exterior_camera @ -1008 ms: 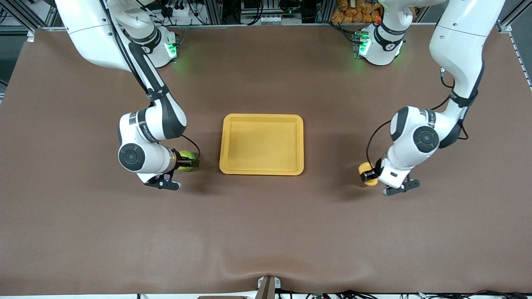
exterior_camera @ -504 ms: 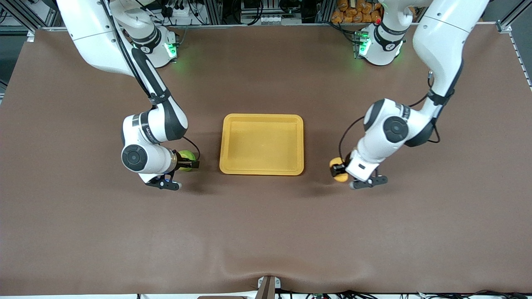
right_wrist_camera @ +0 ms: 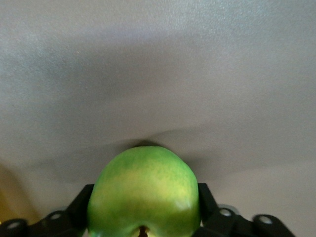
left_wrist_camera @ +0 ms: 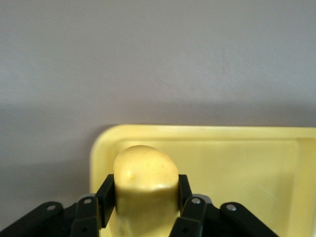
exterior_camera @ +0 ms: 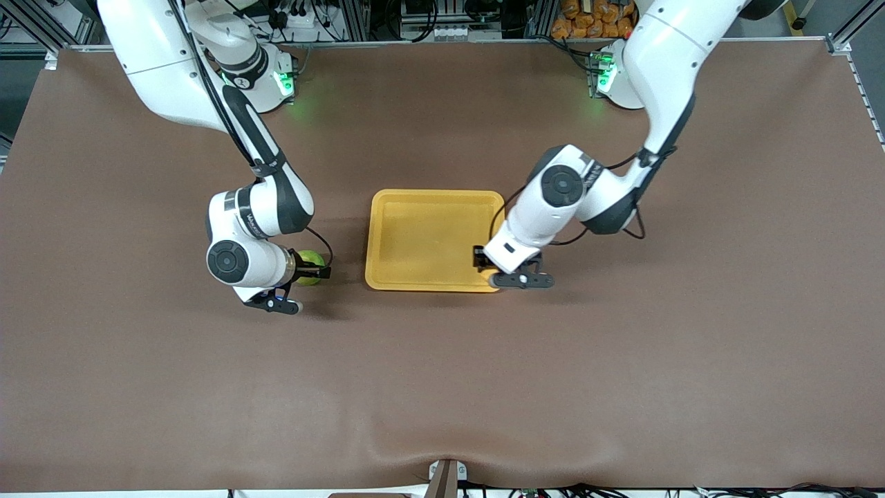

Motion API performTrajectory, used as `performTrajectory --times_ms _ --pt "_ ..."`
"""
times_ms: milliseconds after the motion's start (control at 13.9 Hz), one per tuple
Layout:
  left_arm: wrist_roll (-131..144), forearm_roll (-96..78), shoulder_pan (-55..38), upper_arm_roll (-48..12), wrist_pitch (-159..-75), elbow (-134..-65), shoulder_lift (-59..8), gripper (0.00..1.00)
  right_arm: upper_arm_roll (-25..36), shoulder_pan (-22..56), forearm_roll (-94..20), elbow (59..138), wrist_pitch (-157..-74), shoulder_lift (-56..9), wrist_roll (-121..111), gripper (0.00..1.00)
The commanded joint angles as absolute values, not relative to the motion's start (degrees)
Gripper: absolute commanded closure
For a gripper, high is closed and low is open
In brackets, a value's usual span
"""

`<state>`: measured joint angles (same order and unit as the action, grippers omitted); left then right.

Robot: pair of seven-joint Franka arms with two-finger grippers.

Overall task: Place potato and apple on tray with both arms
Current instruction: 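Carry the potato onto the tray and open the left gripper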

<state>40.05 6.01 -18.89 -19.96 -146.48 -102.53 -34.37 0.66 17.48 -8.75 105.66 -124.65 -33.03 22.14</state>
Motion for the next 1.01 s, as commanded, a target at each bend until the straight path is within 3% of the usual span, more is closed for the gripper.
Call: performTrajectory --times_ms 0,288,648,936 --pt "42.01 7.91 -23.54 -17.06 -145.55 -100.37 -35.86 0.95 0.53 17.23 -8.61 105.82 -124.63 -33.05 22.94 0.69" --pt "42.54 8.26 -30.48 -12.23 -143.27 -100.28 -35.95 0.95 0.53 17.23 -8.70 105.38 -123.84 -32.61 22.68 0.99" --pt "43.33 11.24 -34.36 -9.40 -138.87 -100.28 -36.03 0.95 0.53 16.87 -8.79 98.97 -113.74 -32.08 22.41 1.00" --pt "47.63 17.39 -34.28 -9.40 -138.78 -100.28 -37.26 0.81 0.09 17.84 -9.31 98.61 -112.06 -29.53 23.11 1.00"
